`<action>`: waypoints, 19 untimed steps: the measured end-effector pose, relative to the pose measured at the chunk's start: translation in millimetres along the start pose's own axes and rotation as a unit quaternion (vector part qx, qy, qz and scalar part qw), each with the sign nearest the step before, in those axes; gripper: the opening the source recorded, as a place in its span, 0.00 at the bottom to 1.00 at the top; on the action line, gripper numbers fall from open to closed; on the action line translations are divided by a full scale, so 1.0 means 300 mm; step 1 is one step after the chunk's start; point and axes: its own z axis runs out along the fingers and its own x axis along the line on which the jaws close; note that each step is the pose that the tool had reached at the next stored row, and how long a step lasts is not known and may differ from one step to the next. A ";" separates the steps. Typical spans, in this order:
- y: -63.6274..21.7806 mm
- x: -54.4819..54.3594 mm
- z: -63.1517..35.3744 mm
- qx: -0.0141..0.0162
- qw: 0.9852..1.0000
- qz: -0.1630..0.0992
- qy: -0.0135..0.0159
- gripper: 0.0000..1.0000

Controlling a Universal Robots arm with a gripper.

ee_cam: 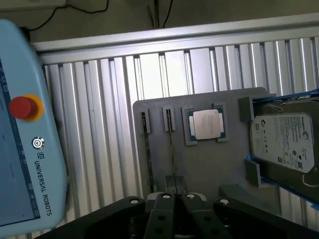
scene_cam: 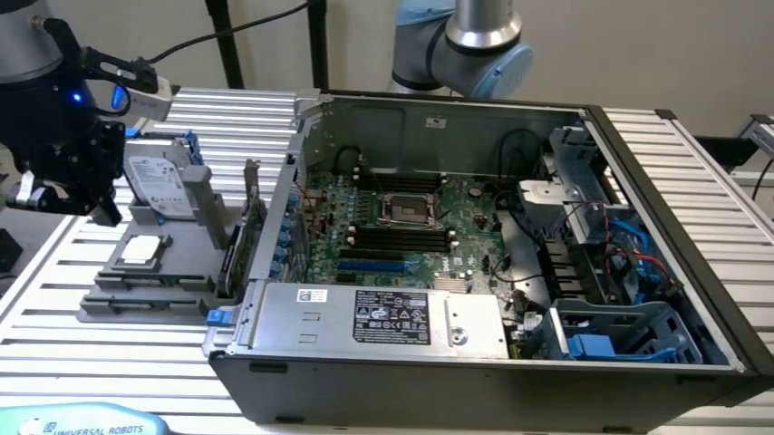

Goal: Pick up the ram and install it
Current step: 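Pick up the ram and move it above insertion slot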

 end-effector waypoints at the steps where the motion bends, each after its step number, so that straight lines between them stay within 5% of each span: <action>1: -0.002 0.003 0.005 0.000 1.000 -0.001 0.000 0.11; 17: -0.018 0.056 0.083 0.001 1.000 -0.028 0.001 0.12; 18: -0.019 0.056 0.088 0.001 1.000 -0.031 0.001 0.24; 19: -0.019 0.057 0.093 0.001 0.999 -0.034 0.002 0.24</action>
